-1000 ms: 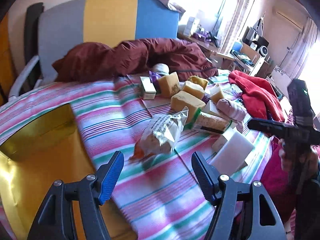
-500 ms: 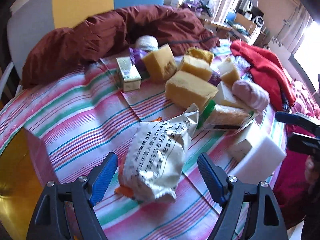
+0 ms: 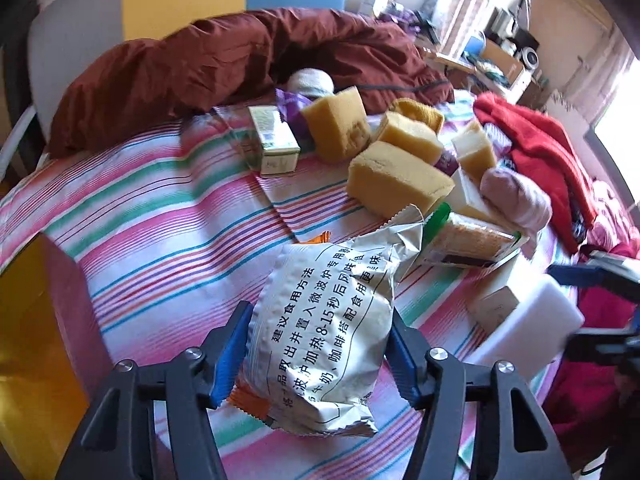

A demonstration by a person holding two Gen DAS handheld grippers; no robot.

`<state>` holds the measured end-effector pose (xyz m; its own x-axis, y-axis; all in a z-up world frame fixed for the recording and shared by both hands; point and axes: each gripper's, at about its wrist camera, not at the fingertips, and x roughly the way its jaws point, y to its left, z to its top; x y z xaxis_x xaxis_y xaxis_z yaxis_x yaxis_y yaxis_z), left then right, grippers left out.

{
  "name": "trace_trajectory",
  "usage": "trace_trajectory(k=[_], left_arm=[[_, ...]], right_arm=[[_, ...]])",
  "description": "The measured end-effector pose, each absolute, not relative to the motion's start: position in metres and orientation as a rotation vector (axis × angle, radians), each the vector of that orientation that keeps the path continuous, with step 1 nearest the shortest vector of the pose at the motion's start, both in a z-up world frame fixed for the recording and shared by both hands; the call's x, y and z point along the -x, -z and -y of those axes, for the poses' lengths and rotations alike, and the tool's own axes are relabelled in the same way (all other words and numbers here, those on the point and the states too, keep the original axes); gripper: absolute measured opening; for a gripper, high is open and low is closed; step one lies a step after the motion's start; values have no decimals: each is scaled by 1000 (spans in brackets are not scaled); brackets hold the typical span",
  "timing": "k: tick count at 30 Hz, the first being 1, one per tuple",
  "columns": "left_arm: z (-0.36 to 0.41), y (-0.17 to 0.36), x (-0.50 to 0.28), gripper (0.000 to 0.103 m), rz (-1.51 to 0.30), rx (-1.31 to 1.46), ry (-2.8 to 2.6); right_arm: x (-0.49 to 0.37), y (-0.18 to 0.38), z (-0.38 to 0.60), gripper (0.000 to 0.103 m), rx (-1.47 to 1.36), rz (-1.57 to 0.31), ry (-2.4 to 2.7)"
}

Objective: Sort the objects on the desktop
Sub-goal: 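Carry the packet into the gold tray with the left tool while the right tool grasps a white block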

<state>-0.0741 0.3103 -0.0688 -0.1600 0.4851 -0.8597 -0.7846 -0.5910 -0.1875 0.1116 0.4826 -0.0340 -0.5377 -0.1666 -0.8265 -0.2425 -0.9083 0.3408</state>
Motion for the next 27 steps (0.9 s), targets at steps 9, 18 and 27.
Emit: trace_trajectory(k=[9,18,27], left_arm=[[-277,21,55,63,-254,1121,-1926],[-204,-16,45,63,-114,1067,-2063],[-84,-14,85,63,14,1138,-2341]], right_arm=[[-105,45,-469,34,1593,-560,-2603],[-110,26,-455,19,1500,-508,-2715],[-75,-31,-390,19,1379,-472,-2952]])
